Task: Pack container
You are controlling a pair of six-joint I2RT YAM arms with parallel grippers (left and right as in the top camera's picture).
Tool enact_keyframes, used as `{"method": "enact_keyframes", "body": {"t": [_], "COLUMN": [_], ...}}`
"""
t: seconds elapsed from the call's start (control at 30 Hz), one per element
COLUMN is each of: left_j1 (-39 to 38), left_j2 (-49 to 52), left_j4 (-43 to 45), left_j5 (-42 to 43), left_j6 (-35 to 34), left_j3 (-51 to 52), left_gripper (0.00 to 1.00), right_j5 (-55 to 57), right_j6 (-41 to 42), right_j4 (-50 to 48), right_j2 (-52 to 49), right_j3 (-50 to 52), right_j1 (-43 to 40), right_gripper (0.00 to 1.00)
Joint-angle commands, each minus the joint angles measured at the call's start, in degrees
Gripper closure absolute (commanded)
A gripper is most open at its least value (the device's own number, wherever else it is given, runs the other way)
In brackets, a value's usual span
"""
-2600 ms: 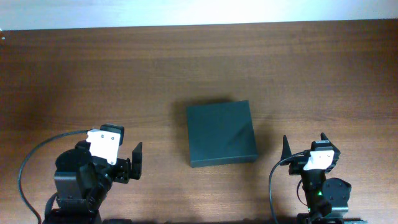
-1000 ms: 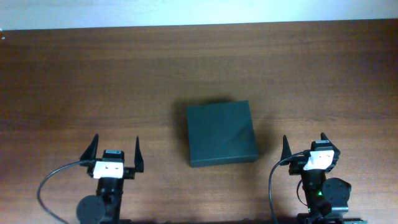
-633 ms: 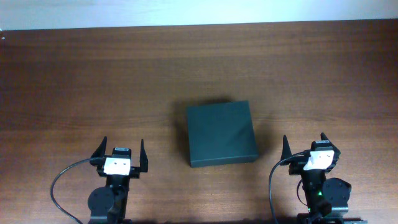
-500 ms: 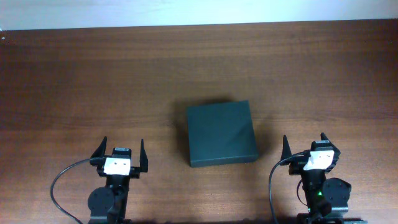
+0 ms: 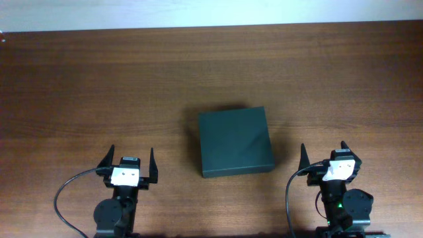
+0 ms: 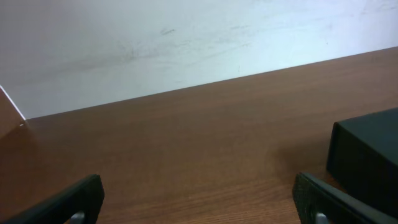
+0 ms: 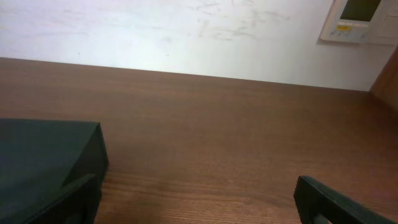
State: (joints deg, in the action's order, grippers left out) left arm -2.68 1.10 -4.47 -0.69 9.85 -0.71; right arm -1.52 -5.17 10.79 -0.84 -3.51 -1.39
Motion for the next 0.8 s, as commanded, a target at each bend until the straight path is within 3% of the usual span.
{"method": "enact_keyframes", "body": {"t": [0.0,0.2,0.47,0.77], "left_j1": [-0.2,-0.2,-0.2,-1.4], "left_j2": [-0.8,-0.8,-0.8,-0.8], "left_j4": [-0.3,-0.1,0.7,0.2], "left_j5": [0.3,-0.2,-3.7,-3.7], "left_j6": [0.1,-0.9,-19.3,-19.0], "left_j3": [0.2,0.2,0.2,0.2], "left_gripper": [0.01,0.01,0.01,0.01], "right_j5": [0.1,0.1,0.1,0.1], "right_j6": [-0.4,-0.4,-0.4,-0.4], "right_j4": [0.3,0.3,0.3,0.3], "right_j2": [0.6,0.6,0.6,0.6], "right_j3": [0.3,0.3,0.3,0.3], "right_j1": [0.4,0.4,0.4,0.4], "right_gripper": [0.01,0.01,0.01,0.01]}}
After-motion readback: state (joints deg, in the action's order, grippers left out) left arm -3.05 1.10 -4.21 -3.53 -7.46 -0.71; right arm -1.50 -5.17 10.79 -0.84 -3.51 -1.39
